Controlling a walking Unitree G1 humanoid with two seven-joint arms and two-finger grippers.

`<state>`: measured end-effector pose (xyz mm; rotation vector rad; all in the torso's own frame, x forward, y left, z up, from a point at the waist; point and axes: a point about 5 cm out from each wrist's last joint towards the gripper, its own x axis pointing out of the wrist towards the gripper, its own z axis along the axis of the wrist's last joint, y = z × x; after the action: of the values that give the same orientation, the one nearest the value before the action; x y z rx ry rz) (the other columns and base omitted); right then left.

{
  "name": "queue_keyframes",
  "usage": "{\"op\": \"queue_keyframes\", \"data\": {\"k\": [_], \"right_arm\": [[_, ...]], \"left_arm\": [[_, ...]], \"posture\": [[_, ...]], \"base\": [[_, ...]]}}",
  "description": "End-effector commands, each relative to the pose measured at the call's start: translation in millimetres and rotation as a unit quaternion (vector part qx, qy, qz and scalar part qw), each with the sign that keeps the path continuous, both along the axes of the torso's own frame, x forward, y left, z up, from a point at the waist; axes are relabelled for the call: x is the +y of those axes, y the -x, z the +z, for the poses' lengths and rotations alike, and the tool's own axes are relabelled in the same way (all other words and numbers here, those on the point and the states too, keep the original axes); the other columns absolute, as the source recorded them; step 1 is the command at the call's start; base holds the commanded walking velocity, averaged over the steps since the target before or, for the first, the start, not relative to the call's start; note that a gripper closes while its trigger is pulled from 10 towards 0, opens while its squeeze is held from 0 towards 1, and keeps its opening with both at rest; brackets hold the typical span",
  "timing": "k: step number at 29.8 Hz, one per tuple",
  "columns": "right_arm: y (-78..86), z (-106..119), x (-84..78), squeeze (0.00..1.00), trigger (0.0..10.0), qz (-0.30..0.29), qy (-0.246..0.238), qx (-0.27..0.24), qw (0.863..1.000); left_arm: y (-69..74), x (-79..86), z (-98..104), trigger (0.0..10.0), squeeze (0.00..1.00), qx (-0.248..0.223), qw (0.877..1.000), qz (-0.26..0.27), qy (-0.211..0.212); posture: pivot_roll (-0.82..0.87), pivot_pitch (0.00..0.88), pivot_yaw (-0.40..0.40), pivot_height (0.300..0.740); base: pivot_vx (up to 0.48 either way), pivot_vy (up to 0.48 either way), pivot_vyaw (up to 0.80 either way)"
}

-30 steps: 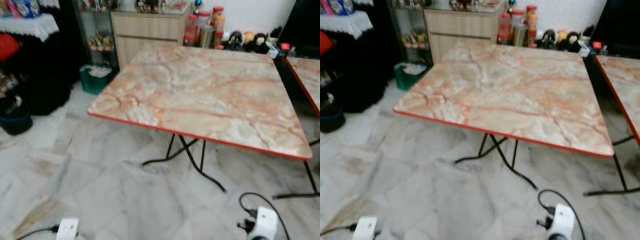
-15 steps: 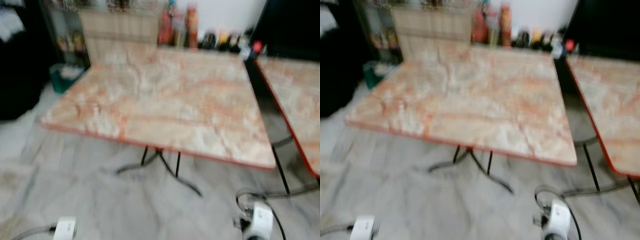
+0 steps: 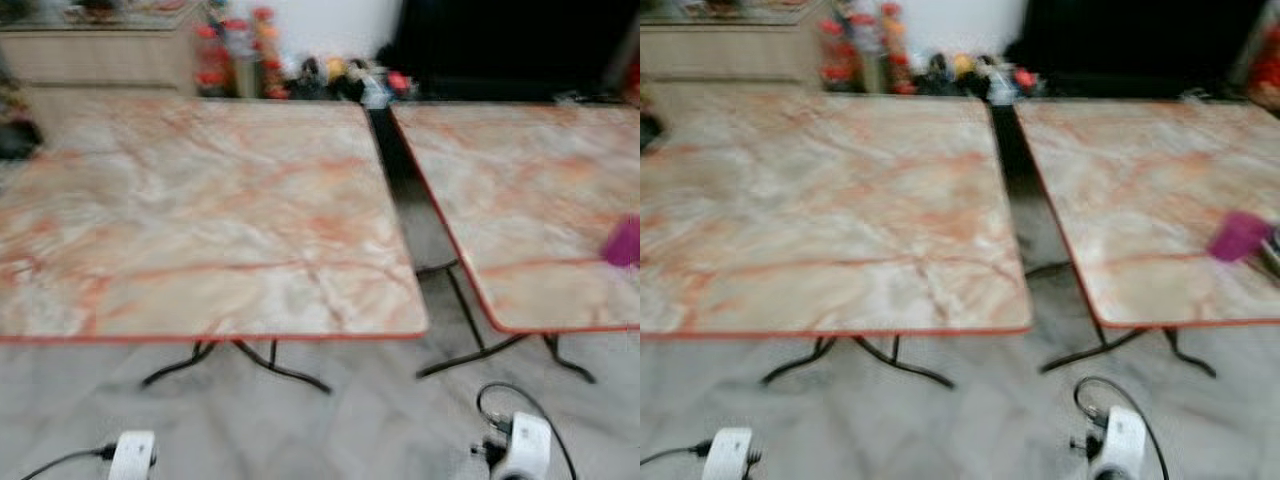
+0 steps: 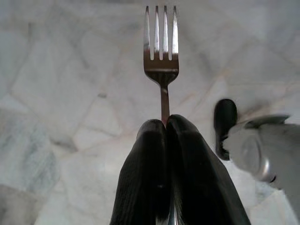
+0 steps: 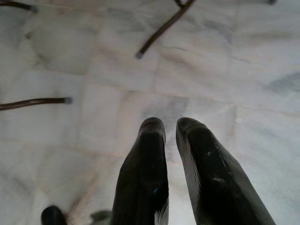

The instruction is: Setting the table

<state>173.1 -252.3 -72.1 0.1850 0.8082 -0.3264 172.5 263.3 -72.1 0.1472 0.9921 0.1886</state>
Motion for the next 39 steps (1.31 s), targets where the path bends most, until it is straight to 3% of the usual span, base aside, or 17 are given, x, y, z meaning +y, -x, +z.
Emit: {"op": "queue_keyframes", "data": {"k": [1,26,34,39], "right_arm": [[-0.6,2.1,-6.2,0.00,10.0,-0.007,0.006,0.000,1.000],[-0.7,2.4,-6.5,0.00,10.0,-0.007,0.006,-0.002,1.000],[-0.3,2.8,-6.7,0.00,10.0,0.012,0.017,-0.003,1.000],[-3.5,3.6,-5.0,0.00,10.0,0.013,0.020,-0.004,1.000]], "left_arm": [[2.1,-3.5,-2.2,10.0,0.00,0.007,1.000,-0.007,0.001],[3.4,-3.7,-2.8,10.0,0.00,0.008,1.000,-0.012,-0.002],[4.3,-5.9,-3.9,10.0,0.00,0.010,1.000,-0.010,0.001],[3.9,-5.5,-3.6,10.0,0.00,0.008,1.000,-0.008,0.000]], "posture": [[0.06,0.048,-0.025,0.740],[0.05,0.041,-0.029,0.740],[0.04,0.029,-0.038,0.740],[0.05,0.027,-0.041,0.740]], "base": [[0.000,-0.300,0.00],[0.000,-0.345,0.00],[0.316,-0.334,0.00],[0.320,-0.332,0.73]]}}
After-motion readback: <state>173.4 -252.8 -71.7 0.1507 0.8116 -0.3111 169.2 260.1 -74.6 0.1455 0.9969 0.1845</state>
